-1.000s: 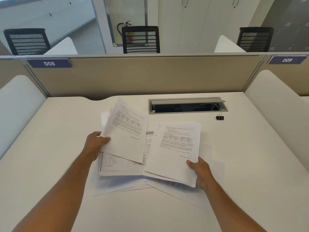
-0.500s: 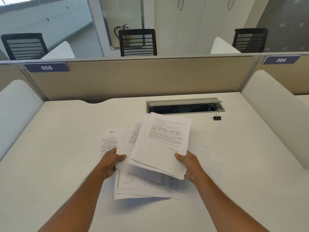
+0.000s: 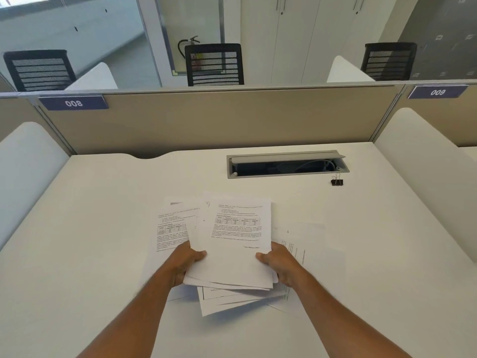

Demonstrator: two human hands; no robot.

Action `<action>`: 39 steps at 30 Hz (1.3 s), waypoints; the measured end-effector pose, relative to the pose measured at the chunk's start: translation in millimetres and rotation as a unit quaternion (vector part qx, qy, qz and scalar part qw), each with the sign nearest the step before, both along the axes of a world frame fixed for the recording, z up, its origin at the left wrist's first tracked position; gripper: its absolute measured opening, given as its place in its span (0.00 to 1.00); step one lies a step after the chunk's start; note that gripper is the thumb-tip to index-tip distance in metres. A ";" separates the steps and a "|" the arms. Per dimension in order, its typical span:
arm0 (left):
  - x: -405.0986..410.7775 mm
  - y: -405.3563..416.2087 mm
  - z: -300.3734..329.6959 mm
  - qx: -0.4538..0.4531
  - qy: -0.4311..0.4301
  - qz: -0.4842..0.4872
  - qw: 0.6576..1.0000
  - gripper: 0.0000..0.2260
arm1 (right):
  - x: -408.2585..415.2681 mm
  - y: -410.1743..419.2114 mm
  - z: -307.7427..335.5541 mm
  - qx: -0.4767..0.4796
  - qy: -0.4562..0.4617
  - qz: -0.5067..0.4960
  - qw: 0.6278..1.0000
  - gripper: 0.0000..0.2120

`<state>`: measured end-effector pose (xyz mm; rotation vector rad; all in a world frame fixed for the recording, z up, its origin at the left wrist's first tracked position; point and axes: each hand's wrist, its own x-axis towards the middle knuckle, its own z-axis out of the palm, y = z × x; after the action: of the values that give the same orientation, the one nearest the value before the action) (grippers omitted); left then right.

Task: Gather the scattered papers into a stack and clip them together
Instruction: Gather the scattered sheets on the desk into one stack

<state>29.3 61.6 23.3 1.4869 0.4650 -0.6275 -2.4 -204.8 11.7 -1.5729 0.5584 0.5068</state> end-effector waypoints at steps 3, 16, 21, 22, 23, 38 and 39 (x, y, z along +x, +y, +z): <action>1.4 2.0 1.7 -0.004 -0.003 0.011 1.000 0.12 | 5.7 -4.3 5.8 -0.163 -0.061 -0.007 0.985 0.07; -7.0 4.8 -0.3 -0.048 0.010 -0.058 0.997 0.14 | 13.0 -20.4 20.9 0.055 -0.033 -0.018 0.998 0.16; 11.9 -5.1 26.9 -0.011 -0.119 0.013 0.993 0.22 | 24.4 -17.4 49.3 -0.006 -0.136 -0.044 0.990 0.17; 14.5 -9.4 39.0 -0.006 -0.156 0.023 0.987 0.23 | 27.0 -17.1 57.4 -0.011 -0.161 -0.046 0.986 0.17; 16.2 -14.0 51.9 0.001 -0.193 0.025 0.981 0.24 | 29.0 -16.7 66.8 -0.018 -0.185 -0.049 0.981 0.18; 10.2 -50.9 84.5 0.121 -0.376 0.061 0.917 0.25 | 30.4 -11.6 86.9 -0.036 -0.319 -0.106 0.941 0.15; 8.6 -52.1 81.2 0.122 -0.365 0.063 0.921 0.26 | 29.4 -10.8 83.3 -0.035 -0.313 -0.104 0.943 0.15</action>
<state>37.9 9.6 104.5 1.7810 0.0484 0.1186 27.1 -215.5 95.0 -1.6112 0.2452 -0.1842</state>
